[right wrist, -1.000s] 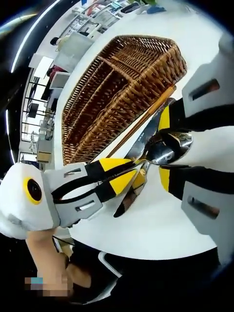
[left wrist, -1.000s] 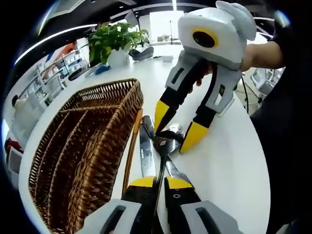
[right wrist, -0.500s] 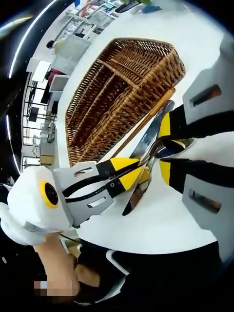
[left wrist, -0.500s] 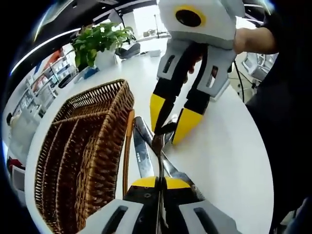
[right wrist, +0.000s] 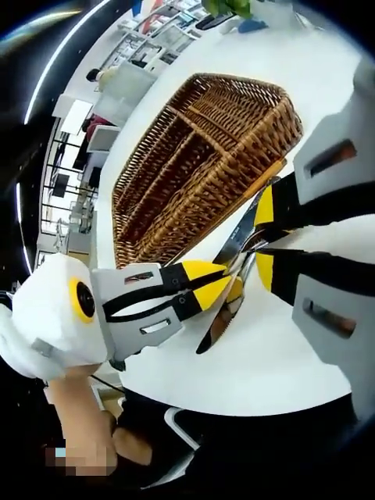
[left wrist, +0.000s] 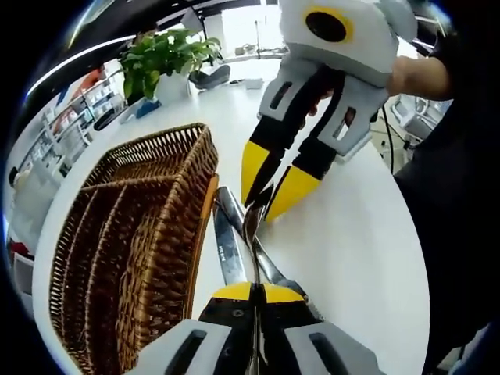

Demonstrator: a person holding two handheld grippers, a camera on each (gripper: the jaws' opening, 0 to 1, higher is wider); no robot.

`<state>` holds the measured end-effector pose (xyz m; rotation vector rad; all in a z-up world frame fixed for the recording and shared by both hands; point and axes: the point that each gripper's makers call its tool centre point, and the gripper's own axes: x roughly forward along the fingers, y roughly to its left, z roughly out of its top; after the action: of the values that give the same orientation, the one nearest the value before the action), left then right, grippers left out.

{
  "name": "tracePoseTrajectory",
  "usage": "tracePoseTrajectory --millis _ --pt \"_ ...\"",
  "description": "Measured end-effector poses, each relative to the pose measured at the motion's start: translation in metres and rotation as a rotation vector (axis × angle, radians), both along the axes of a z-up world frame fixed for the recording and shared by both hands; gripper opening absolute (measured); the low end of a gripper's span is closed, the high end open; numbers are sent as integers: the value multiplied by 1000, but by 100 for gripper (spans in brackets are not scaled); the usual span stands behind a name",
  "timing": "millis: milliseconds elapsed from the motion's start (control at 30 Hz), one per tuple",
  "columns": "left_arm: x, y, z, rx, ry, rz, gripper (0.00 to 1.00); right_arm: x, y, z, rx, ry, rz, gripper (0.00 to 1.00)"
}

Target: Arrange the knives, forks, and spoons in their matching storage slots by inserting each utensil handle-first until every utensil is classified and aligned in the correct compartment

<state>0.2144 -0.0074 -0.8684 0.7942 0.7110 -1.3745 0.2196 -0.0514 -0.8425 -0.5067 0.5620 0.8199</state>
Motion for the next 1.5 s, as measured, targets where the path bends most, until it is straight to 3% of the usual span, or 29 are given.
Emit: tracePoseTrajectory --millis 67,233,567,767,1267,1500 --pt "1 0 0 -5 4 2 0 3 -1 3 -13 -34 0 6" --pt "0 -1 -1 7 -3 -16 0 7 -2 3 -30 -48 5 4" --pt "1 -1 -2 15 -5 -10 0 6 -7 8 10 -42 -10 9" --pt "1 -2 -2 13 0 -9 0 3 -9 1 8 -25 -15 9" --pt "0 -1 -2 10 5 -14 0 4 -13 -10 16 -8 -20 4" --pt "1 -1 -2 8 5 -7 1 3 -12 -12 -10 -35 33 2"
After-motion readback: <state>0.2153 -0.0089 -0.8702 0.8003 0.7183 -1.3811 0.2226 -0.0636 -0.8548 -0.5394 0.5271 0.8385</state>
